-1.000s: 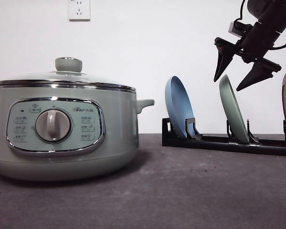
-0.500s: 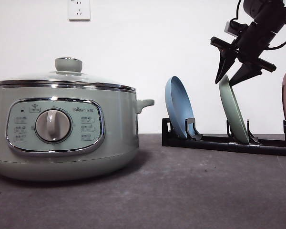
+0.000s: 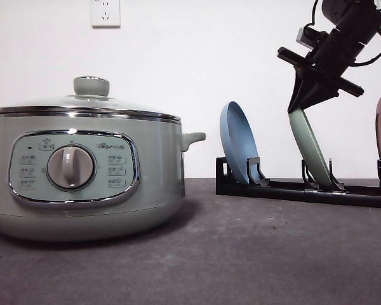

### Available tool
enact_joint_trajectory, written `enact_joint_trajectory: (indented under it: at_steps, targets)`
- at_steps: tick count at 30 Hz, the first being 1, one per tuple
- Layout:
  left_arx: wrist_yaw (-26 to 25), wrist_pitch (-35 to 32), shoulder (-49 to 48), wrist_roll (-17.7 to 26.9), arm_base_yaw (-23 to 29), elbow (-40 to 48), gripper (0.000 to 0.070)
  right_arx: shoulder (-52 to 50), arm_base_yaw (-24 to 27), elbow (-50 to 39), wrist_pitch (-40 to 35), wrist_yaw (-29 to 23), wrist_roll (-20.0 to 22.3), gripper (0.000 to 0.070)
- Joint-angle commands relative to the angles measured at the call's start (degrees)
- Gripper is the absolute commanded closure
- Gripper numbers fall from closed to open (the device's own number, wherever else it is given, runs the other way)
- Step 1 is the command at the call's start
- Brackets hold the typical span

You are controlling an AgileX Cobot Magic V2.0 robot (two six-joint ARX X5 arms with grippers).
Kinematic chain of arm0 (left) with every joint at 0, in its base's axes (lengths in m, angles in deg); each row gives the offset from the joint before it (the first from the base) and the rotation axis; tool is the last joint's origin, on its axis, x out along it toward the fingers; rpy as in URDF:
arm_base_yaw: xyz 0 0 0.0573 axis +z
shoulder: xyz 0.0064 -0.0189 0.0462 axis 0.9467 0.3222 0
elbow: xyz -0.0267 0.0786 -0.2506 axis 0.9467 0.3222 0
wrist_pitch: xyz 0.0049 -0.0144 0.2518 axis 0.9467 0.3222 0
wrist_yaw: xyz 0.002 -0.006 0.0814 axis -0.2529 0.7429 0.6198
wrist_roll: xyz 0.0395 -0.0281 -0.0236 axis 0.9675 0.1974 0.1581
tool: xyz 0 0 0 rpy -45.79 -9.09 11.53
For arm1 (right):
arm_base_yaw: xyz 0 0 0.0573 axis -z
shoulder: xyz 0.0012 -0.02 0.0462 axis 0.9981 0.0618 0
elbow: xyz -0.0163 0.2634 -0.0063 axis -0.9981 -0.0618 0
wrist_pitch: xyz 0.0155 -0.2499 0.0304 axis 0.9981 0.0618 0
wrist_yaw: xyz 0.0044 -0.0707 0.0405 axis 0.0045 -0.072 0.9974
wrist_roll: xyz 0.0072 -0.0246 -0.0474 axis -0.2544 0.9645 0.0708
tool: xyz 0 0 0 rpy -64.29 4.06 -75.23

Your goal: Transfer potato from steamer to green plate

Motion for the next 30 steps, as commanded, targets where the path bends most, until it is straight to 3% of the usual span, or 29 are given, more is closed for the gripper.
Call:
enact_joint_trajectory:
  at_steps: [1,17,23,30]
  targets:
    - [-0.17,-0.63,0.32,0.51,-0.09,-1.40,0.0066,0.15,-0.45,1.55,-1.16,0.58,-0.20,0.0694]
    - [-0.17,-0.66,0.32,0.52,-0.09,-1.40,0.0066,-10.33,-3.91,5.86,0.75,2.92,0.44,0.0694]
    - [-0.17,-0.74,0.32,0.52,-0.09,-1.40,0.0066,-16.26,-7.07,5.86,6.88,1.39,5.03,0.0694]
    - [-0.17,-0.71,0.32,0.52,-0.09,-1.40,0.0066,-22.65,-12.84,5.86,19.06,-6.22,13.25,0.0694]
